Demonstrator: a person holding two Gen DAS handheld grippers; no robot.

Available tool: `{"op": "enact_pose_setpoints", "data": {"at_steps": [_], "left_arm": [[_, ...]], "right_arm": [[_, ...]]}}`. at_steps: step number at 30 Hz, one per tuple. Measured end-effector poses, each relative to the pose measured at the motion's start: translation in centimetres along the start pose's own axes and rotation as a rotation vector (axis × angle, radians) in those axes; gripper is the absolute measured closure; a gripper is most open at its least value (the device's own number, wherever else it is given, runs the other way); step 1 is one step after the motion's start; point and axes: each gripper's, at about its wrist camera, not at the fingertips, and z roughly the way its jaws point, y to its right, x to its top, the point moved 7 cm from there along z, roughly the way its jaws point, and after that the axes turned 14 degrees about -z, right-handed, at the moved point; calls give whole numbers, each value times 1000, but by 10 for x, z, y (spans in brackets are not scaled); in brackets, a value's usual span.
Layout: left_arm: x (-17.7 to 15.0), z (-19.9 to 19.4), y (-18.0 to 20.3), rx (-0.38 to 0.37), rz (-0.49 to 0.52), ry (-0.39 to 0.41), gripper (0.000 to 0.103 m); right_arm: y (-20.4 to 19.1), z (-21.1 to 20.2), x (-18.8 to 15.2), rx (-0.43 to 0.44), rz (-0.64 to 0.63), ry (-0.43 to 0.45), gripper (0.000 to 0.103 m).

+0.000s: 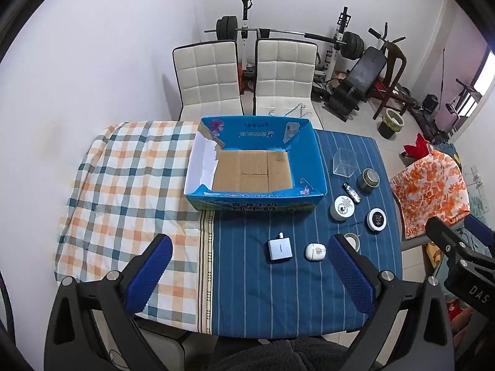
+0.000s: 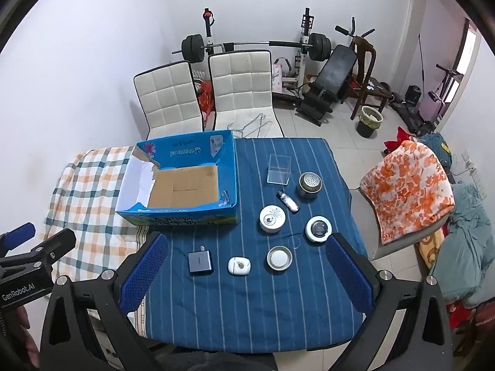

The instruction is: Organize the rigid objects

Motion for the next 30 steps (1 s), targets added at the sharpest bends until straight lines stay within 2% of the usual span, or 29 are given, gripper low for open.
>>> {"op": "enact_pose_setpoints", "data": {"at_steps": [30], "left_arm": [[17, -13, 5, -8, 0, 10, 0]], "right_arm": [[1, -1, 2, -7, 3, 10, 0]]}}
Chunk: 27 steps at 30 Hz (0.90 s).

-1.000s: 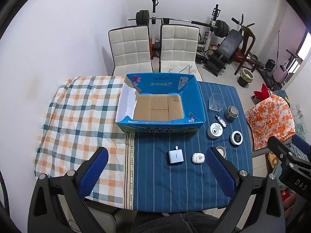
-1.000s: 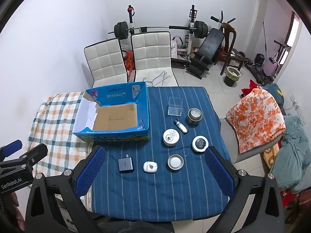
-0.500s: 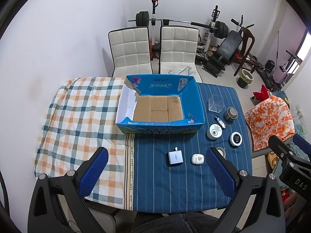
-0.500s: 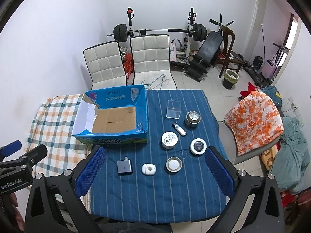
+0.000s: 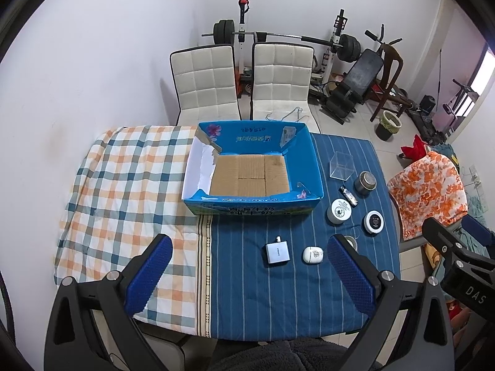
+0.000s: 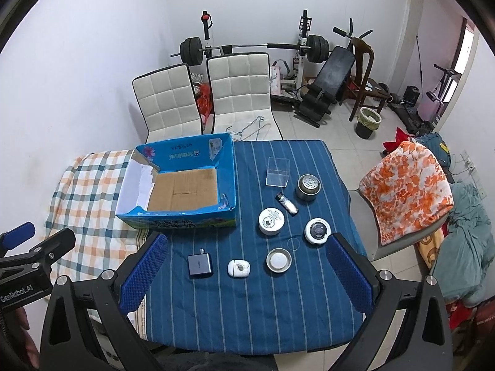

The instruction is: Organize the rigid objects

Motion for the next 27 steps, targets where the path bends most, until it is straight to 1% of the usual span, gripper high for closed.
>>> {"op": "enact_pose_setpoints", "data": {"at_steps": [6, 11, 16, 27], "left_arm": [[0, 0, 1, 1, 1, 4, 0], [12, -3, 8, 3, 6, 24, 0], [15, -2, 11, 1, 10, 35, 0], [10, -2, 11, 0, 14, 42, 0]], "right_arm": [[2, 0, 0, -4, 2, 3, 0], [3, 0, 3, -3, 5, 9, 0], [2, 0, 3, -5, 4, 9, 0], [3, 0, 6, -7, 6, 12, 0]]}}
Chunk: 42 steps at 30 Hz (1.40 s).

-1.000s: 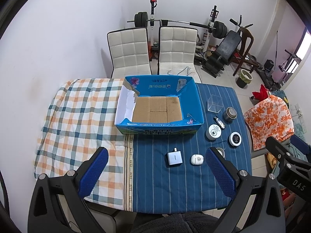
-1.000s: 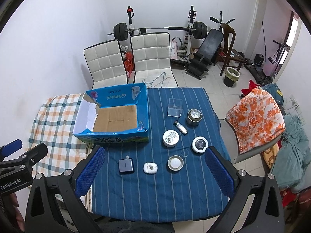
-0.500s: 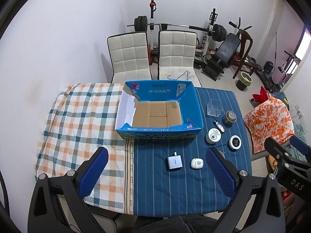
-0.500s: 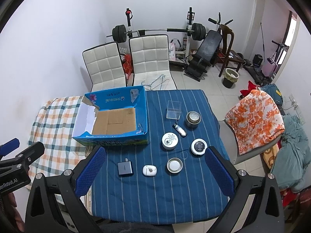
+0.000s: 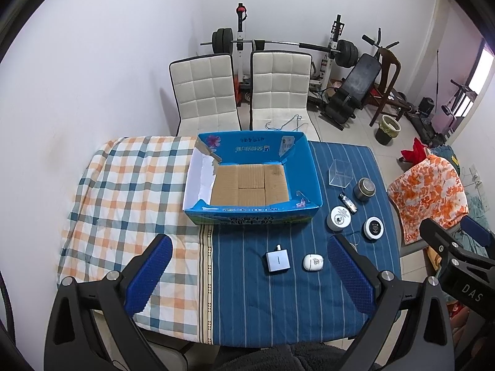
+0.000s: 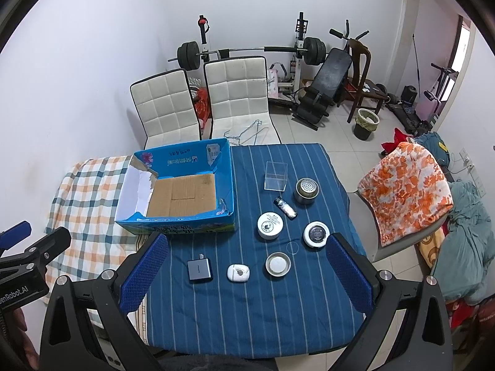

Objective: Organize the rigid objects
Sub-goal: 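Grasp the clear plastic cube with the left tool while the right tool grasps the metal canister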

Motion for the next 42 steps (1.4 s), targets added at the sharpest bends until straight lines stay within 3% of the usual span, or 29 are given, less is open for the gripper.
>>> {"op": "enact_pose_setpoints", "data": {"at_steps": [14, 24, 28, 32, 35, 42], "left_arm": [[-1, 3, 4, -5, 1, -7, 0], [-6, 60, 27, -43, -5, -82, 0], [0, 96, 57, -60, 27, -105, 0], [15, 137, 99, -82, 67, -133, 0], [27, 182, 140, -85, 106, -169, 0], [36, 302, 205, -46, 141, -327, 0]], "right_arm": [[7, 6, -1, 9, 27, -11, 0], [64, 78, -35, 30, 171, -137, 0], [97, 118, -40, 52, 220, -187, 0], [132, 169, -24, 65, 253, -193, 0], [158, 227, -7, 71, 283, -216, 0], [206, 393, 1, 161, 405, -370, 3]]}}
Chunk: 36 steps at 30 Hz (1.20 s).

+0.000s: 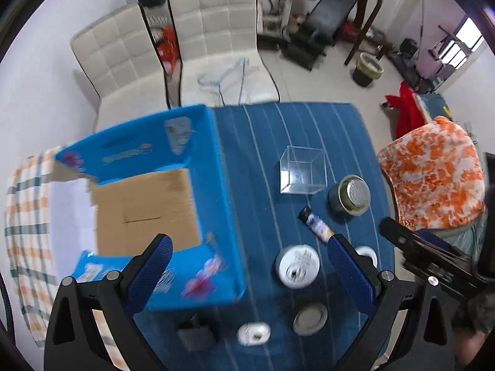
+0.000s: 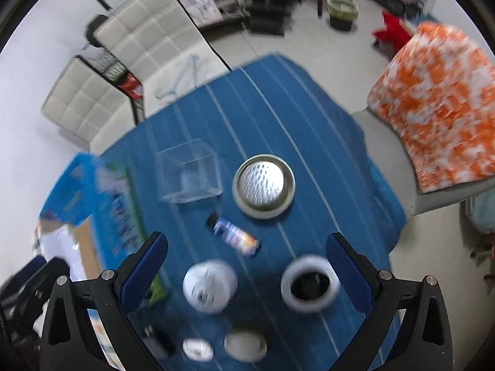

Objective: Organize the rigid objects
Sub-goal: 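Grasp the clear plastic cube with the left tool while the right tool grasps the metal canister, then carry the cube and canister with both tools over the blue box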

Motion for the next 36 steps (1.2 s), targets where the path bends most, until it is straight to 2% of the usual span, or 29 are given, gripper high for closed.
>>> {"op": "enact_pose_setpoints", "data": {"at_steps": [2, 5, 11, 13, 16, 18, 22, 28, 29, 33, 35, 36], "left_arm": [[13, 30, 9, 21, -6, -35, 0], [28, 61, 21, 41, -14, -66, 0], [51, 90, 31, 49, -37, -88, 0], [51, 97, 36, 48, -27, -111, 0], [53, 106, 46, 44, -4, -134, 0], [54, 115, 55, 38, 7, -156, 0], [50, 142, 72, 25, 21, -244, 0], [44, 187, 87, 88, 77, -341, 0], [42, 192, 88, 97, 83, -349, 0], [39, 210, 88, 125, 105, -370, 0], [39, 213, 83, 127, 103, -360, 11], [38, 213, 80, 129, 102, -362, 27]], "right_arm": [[11, 39, 18, 22, 27, -51, 8], [18, 76, 29, 4, 40, -104, 18], [27, 118, 31, -15, 37, -177, 26], [32, 117, 30, 0, 25, -182, 27], [49, 107, 23, -37, 21, -211, 27], [61, 105, 19, -27, 33, -219, 28], [73, 103, 17, -1, 51, -220, 28], [74, 109, 19, -24, 31, -227, 27], [63, 103, 16, -28, 31, -231, 26], [61, 108, 16, -39, 30, -250, 26], [62, 115, 14, -38, 34, -263, 26], [63, 117, 14, -38, 37, -264, 26]]}}
